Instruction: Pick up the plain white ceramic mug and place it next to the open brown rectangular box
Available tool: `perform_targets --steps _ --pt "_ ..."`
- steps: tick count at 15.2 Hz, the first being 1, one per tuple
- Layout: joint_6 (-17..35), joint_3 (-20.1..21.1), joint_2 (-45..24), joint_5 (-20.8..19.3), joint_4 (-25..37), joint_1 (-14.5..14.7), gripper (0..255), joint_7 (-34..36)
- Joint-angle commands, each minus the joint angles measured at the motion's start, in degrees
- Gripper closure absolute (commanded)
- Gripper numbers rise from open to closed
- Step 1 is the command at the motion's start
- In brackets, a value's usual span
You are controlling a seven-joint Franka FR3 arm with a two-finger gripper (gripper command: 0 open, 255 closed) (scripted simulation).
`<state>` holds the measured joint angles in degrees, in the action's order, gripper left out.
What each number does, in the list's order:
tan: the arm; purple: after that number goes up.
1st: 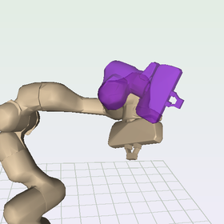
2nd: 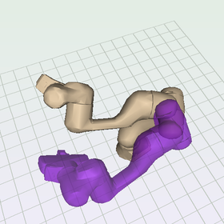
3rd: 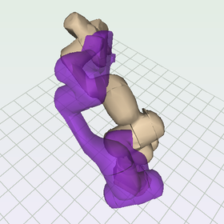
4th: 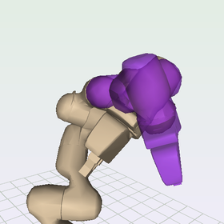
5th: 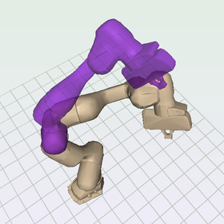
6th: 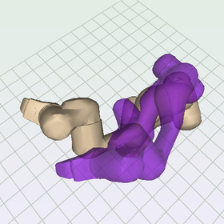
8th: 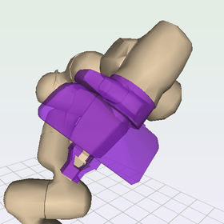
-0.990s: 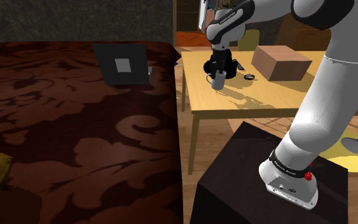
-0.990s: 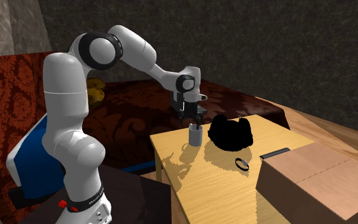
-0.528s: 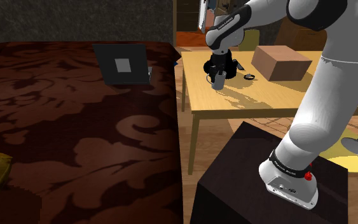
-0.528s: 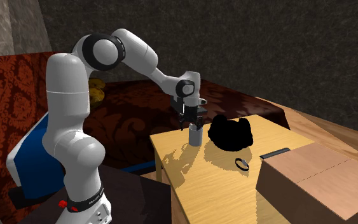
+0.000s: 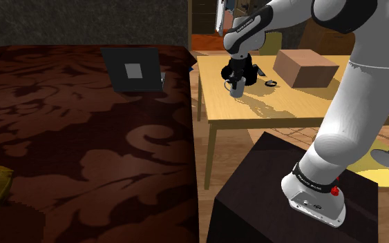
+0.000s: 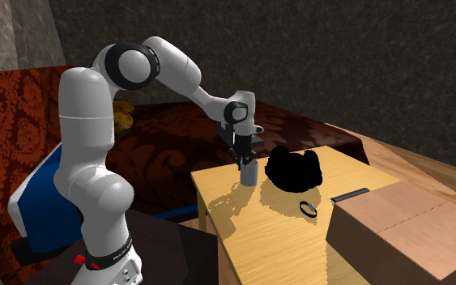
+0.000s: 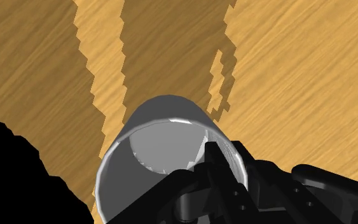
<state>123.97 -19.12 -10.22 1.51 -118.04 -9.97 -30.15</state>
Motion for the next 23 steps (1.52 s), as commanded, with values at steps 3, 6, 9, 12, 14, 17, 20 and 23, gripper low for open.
perform_targets --steps 3,6,9,12,14,17,20,23 --pt "0.0 0.0 0.0 0.0 0.0 0.0 255 0.0" --pt "0.01 0.0 -0.01 0.0 -0.01 0.0 255 0.0" --pt "-2.1 -0.1 1.2 -0.48 0.95 0.11 255 0.28" --pt "-4.22 -0.17 2.32 -0.92 2.02 0.2 255 0.53" --pt "-5.65 -0.2 3.01 -1.18 2.8 0.26 255 0.67" --pt "-7.81 -0.24 3.96 -1.53 4.06 0.33 255 0.86" --pt "-9.98 -0.25 4.8 -1.83 5.43 0.4 255 1.02" --pt "-12.17 -0.26 5.54 -2.08 6.92 0.45 255 1.15"
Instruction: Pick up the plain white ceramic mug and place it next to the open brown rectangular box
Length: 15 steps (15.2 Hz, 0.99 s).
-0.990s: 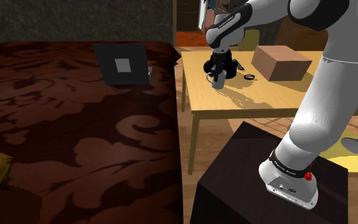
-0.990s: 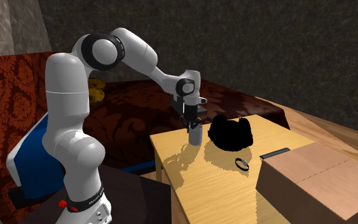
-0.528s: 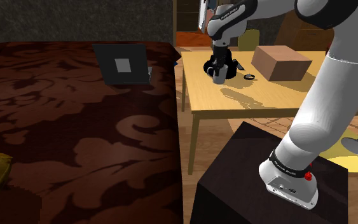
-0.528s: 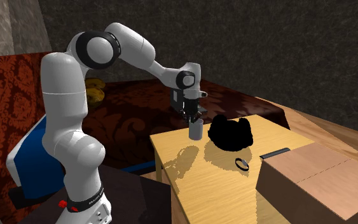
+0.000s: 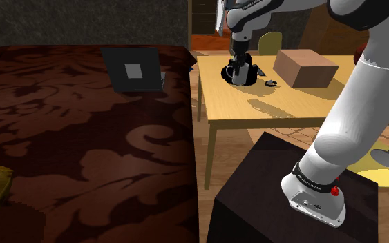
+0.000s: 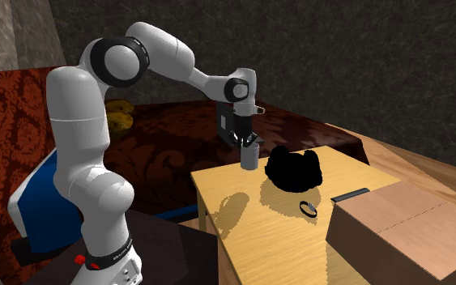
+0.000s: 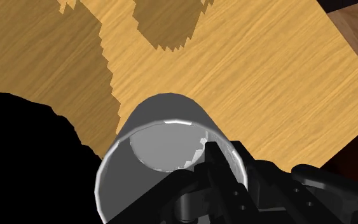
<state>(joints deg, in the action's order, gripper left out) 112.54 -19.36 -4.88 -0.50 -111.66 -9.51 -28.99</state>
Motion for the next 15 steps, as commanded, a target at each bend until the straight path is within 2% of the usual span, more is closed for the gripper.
perform_targets --steps 1,15 --pt "-1.47 -0.03 0.42 -0.15 1.06 0.0 255 0.02" --pt "-11.92 0.0 2.23 -0.72 9.8 0.13 255 0.17"
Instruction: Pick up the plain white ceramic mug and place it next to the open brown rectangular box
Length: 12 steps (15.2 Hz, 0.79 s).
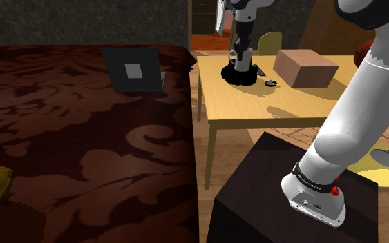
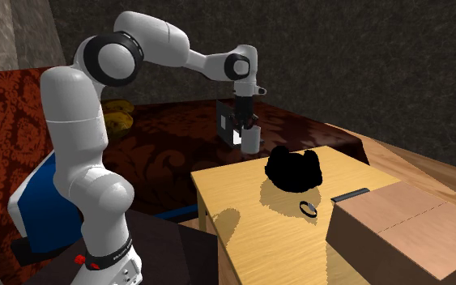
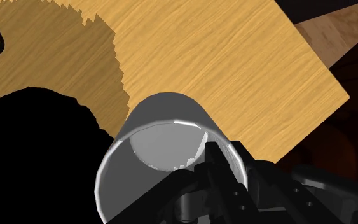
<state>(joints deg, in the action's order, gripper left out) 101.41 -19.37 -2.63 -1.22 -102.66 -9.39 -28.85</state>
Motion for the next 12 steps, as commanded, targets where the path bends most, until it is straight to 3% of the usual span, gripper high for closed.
perform_targets --steps 1,9,12 --pt "-1.56 0.01 0.02 0.0 1.52 0.02 255 0.01" --pt "-7.77 -0.03 -0.22 0.09 7.97 -0.03 255 -0.22" --pt "-7.48 -1.04 1.77 -0.69 5.87 -1.08 255 -2.19"
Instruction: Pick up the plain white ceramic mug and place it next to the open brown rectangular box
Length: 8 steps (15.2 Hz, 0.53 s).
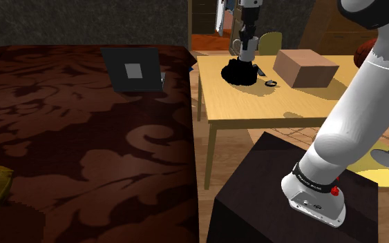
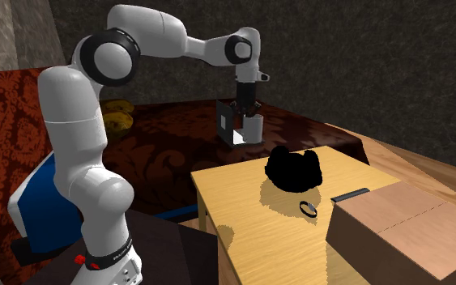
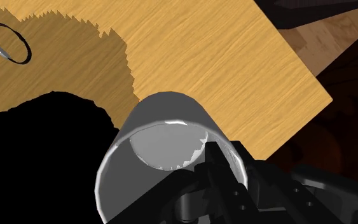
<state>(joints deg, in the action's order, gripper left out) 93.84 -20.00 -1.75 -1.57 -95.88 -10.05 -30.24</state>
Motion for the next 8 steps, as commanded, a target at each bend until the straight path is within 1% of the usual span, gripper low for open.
perform_targets --steps 1,8 --pt "0.33 -0.95 1.81 -0.74 -1.97 -0.96 255 -1.81" --pt "1.48 -5.07 6.83 -3.36 -7.34 -4.91 255 -9.39"
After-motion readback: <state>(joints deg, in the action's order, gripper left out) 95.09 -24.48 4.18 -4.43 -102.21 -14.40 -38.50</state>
